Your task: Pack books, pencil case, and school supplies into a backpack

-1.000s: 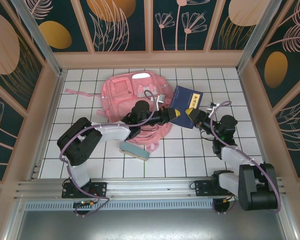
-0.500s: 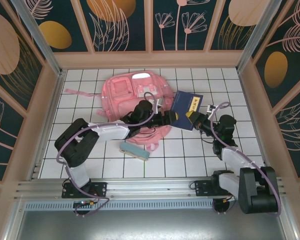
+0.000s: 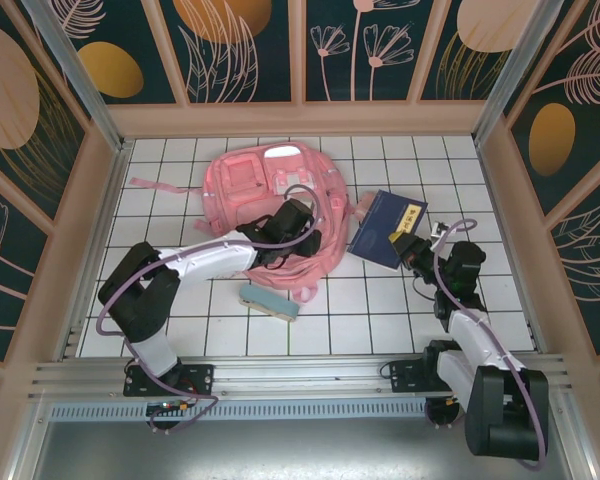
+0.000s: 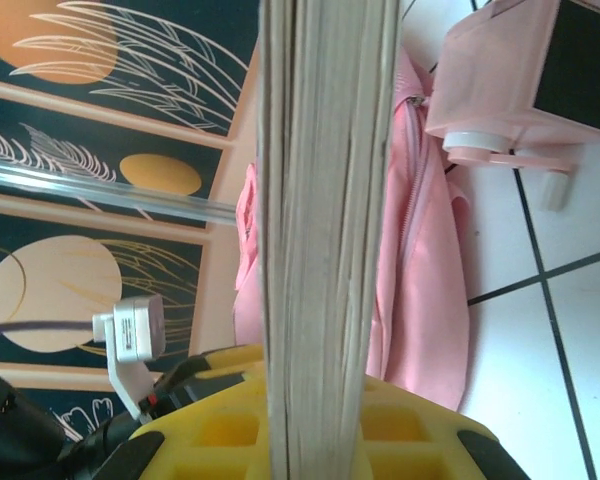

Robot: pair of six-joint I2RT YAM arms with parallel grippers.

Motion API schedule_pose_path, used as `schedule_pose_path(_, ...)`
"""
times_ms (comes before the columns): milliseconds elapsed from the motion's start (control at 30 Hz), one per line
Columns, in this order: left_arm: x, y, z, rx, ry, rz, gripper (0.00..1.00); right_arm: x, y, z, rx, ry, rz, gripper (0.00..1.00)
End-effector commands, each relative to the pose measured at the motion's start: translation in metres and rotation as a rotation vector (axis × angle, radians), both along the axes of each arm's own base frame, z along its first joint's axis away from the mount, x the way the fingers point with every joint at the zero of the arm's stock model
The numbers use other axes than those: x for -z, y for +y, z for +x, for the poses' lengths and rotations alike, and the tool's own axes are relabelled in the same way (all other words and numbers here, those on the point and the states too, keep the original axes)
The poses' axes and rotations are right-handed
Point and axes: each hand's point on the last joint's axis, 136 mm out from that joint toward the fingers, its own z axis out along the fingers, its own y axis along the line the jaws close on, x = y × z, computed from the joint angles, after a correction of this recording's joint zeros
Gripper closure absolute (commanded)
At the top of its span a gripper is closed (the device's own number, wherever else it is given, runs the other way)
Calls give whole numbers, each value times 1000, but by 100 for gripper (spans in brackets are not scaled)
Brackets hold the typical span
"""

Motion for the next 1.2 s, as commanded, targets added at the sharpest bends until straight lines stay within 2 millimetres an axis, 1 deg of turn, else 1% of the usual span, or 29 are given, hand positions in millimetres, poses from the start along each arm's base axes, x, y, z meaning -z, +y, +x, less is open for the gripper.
schedule_pose_path(0, 8, 21, -10, 34, -58, 226, 52, -9, 3, -4, -30, -61, -13, 100)
schedule_pose_path(67, 12, 24, -15, 56, -62, 266, 52, -8, 3, -4, -31, -60, -9, 100)
schedule_pose_path(133, 14, 21, -20, 82, -54, 269, 52, -7, 3, -5, -33, -59, -7, 100)
schedule_pose_path(233, 15, 9, -29, 145, -35, 224, 48, -4, 4, -6, -38, -55, -5, 100)
schedule_pose_path(333, 14, 1, -34, 181, -29, 205, 48, -4, 4, -6, -40, -55, -5, 100)
schedule_pose_path(367, 13, 2, -33, 179, -35, 214, 48, -4, 4, -6, -39, -56, -5, 100)
schedule_pose_path(433, 24, 4, -34, 184, -20, 267, 58, -4, 4, -6, -40, -55, -2, 100)
schedule_pose_path(467, 28, 6, -34, 180, -22, 301, 58, -5, 5, -7, -43, -56, -1, 100)
schedule_pose_path(533, 29, 7, -35, 177, -35, 336, 57, -4, 4, -6, -41, -55, -3, 100)
schedule_pose_path(600, 24, 4, -38, 179, -48, 326, 56, -3, 4, -6, -41, -53, -4, 100)
schedule_pose_path(700, 8, 3, -39, 159, -73, 288, 57, -2, 5, -7, -43, -50, -3, 100)
schedule_pose_path(767, -12, 2, -39, 151, -102, 241, 57, -2, 4, -6, -42, -49, -2, 100)
schedule_pose_path(833, -23, 1, -41, 153, -112, 207, 58, -2, 5, -6, -43, -51, -2, 100)
schedule_pose_path(933, -34, 0, -44, 151, -115, 161, 60, -2, 5, -7, -45, -51, -1, 100)
schedule_pose_path(967, -35, -1, -47, 161, -109, 146, 60, -2, 5, -7, -44, -51, -1, 100)
schedule_pose_path(1033, -30, -4, -52, 185, -88, 133, 61, -2, 5, -7, -43, -49, -1, 100)
schedule_pose_path(1167, -4, 1, -58, 198, -32, 188, 61, -3, 5, -7, -48, -52, 1, 100)
